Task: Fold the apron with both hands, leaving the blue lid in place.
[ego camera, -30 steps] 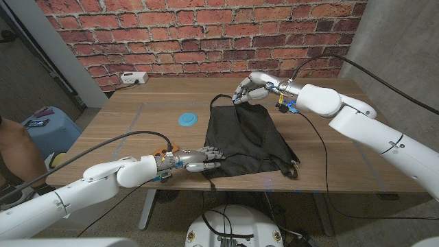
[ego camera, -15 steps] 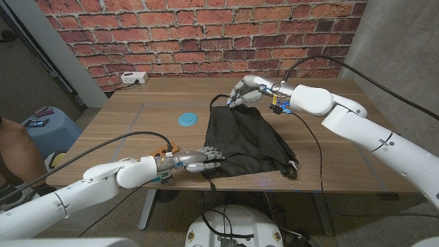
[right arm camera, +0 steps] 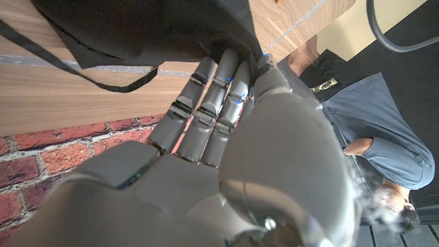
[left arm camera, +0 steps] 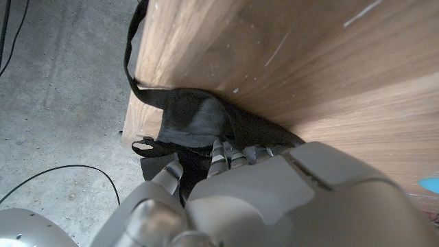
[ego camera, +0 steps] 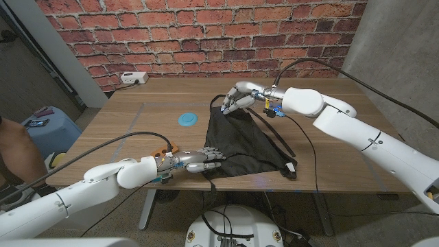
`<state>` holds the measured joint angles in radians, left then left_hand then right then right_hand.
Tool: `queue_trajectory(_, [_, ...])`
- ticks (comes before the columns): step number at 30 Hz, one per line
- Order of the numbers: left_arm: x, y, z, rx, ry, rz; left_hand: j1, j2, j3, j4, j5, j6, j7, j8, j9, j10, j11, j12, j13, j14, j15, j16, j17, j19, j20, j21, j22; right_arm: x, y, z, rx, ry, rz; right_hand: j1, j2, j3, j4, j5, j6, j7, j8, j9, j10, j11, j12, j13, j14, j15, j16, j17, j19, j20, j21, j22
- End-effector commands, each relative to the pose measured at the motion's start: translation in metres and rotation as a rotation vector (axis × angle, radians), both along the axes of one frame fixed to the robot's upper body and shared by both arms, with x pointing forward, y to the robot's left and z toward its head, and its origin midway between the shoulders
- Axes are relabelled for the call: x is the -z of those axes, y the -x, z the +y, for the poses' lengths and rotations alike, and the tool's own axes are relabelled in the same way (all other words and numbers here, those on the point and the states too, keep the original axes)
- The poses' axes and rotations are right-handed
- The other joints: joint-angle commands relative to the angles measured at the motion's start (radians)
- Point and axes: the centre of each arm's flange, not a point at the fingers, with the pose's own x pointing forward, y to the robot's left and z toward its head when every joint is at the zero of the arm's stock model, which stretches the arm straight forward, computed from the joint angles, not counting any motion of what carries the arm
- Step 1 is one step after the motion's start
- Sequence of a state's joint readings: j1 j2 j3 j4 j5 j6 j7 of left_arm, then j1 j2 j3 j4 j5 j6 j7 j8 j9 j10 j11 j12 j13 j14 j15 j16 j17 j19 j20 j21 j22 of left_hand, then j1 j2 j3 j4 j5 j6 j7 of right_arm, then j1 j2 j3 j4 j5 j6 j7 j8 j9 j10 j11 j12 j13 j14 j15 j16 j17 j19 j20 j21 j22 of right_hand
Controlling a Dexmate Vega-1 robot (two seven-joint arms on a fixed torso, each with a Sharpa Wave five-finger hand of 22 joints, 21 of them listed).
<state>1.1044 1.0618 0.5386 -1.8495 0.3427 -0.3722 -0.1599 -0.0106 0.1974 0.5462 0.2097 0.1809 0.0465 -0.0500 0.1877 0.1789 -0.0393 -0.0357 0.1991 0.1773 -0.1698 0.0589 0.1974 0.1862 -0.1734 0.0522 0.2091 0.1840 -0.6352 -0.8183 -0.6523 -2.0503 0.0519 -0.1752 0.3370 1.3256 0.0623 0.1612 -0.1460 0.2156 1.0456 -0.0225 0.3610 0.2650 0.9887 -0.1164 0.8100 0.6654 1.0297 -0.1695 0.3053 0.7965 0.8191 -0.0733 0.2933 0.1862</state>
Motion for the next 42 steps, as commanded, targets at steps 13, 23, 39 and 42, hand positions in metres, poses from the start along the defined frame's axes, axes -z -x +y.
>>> queue_trajectory(13, [0.0, -0.003, -0.002, 0.009, 0.006, 0.013, -0.008, 0.004, 0.008, -0.001, -0.001, 0.005, -0.002, -0.003, 0.004, 0.001, -0.001, -0.001, 0.002, -0.029, -0.001, -0.004, 0.002, -0.085, 0.002, 0.006, 0.003, 0.008, -0.003, 0.04, -0.072, 0.084, 0.033, 0.007, 0.015, -0.008, 0.001, -0.006, 0.001, 0.005, -0.007, 0.004, 0.003, 0.002, -0.003, 0.003, 0.01, -0.067, -0.006, 0.004, 0.005, 0.004, 0.009, 0.003])
queue_trajectory(23, [0.0, -0.004, -0.001, 0.011, 0.007, 0.014, -0.008, 0.004, 0.009, -0.001, -0.001, 0.006, -0.003, -0.003, 0.004, 0.001, 0.0, -0.001, 0.002, -0.029, -0.002, -0.004, 0.002, -0.085, 0.002, 0.006, 0.003, 0.019, -0.022, 0.047, -0.054, 0.101, 0.082, 0.009, 0.017, -0.013, 0.0, -0.007, 0.003, 0.003, -0.009, 0.003, -0.001, 0.0, -0.005, 0.007, 0.013, -0.067, -0.011, 0.004, 0.005, 0.003, 0.01, 0.003])
queue_trajectory(39, [-0.002, -0.005, -0.001, 0.013, -0.001, 0.019, -0.007, 0.005, 0.011, -0.001, -0.001, 0.005, -0.004, -0.003, 0.004, -0.001, 0.0, -0.002, 0.002, -0.029, -0.002, -0.004, 0.002, -0.084, 0.002, 0.006, 0.002, 0.031, -0.038, 0.045, -0.049, 0.086, 0.152, 0.007, 0.018, -0.019, 0.001, -0.009, -0.003, -0.002, -0.015, 0.004, -0.003, -0.002, -0.013, 0.004, 0.014, -0.067, -0.017, 0.006, 0.004, 0.002, 0.01, 0.003])
queue_trajectory(42, [-0.002, -0.005, -0.001, 0.014, -0.003, 0.019, -0.007, 0.005, 0.012, -0.001, -0.001, 0.005, -0.005, -0.003, 0.004, -0.001, -0.001, -0.001, 0.002, -0.029, -0.002, -0.004, 0.002, -0.085, 0.002, 0.006, 0.002, 0.031, -0.037, 0.044, -0.054, 0.083, 0.151, -0.002, 0.02, -0.023, 0.007, -0.009, -0.003, -0.002, -0.016, 0.003, -0.002, -0.002, -0.019, -0.003, 0.014, -0.064, -0.019, 0.006, 0.005, 0.003, 0.01, 0.003])
